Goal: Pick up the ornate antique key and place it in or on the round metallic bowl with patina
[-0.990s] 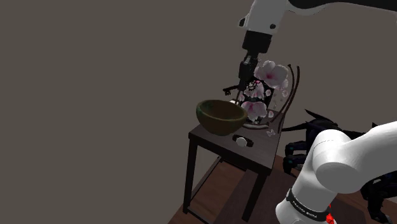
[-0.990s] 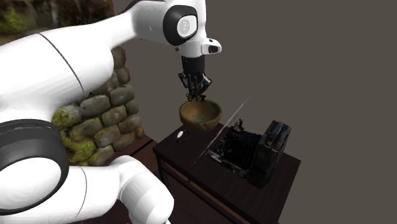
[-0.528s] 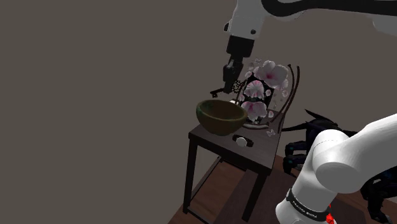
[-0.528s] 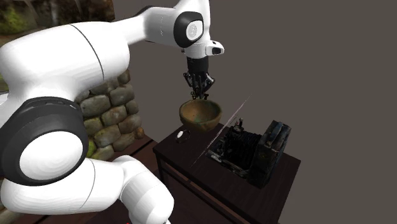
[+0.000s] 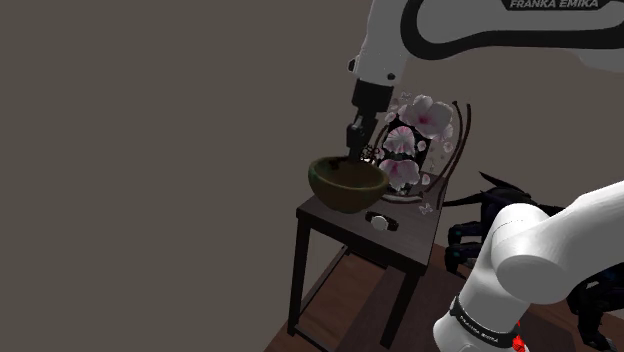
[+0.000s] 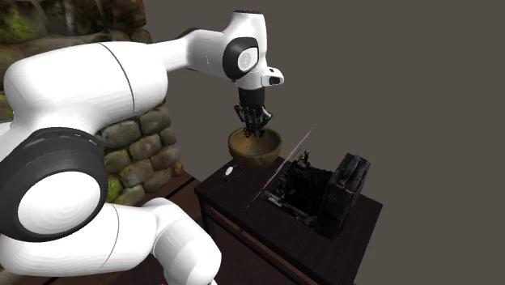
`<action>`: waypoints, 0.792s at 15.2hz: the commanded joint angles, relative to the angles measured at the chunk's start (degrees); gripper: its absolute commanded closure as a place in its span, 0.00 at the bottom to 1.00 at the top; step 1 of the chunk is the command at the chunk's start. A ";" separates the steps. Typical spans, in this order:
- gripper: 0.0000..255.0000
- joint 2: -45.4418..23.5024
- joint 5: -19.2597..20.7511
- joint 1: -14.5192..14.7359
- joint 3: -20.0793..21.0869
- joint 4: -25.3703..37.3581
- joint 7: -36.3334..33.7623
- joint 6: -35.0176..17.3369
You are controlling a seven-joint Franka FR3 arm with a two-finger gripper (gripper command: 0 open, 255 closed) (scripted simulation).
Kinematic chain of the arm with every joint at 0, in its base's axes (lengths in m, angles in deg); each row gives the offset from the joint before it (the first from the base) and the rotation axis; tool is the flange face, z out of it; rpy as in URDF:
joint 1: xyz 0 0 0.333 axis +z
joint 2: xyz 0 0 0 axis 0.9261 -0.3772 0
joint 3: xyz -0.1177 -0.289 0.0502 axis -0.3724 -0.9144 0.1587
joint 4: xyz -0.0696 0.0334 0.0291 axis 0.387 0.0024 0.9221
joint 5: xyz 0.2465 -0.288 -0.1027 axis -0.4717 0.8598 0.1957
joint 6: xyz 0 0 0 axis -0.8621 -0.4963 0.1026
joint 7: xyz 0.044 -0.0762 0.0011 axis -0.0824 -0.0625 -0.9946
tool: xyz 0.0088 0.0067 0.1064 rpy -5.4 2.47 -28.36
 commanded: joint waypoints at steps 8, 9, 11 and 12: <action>1.00 0.35 -0.15 0.09 0.16 -2.01 -0.01 -1.70; 1.00 0.35 -0.15 0.09 0.16 -2.01 -0.01 -1.70; 0.00 0.35 -0.15 0.09 0.16 -2.01 -0.01 -1.70; 0.00 0.35 -0.15 0.09 0.16 -2.01 -0.01 -1.70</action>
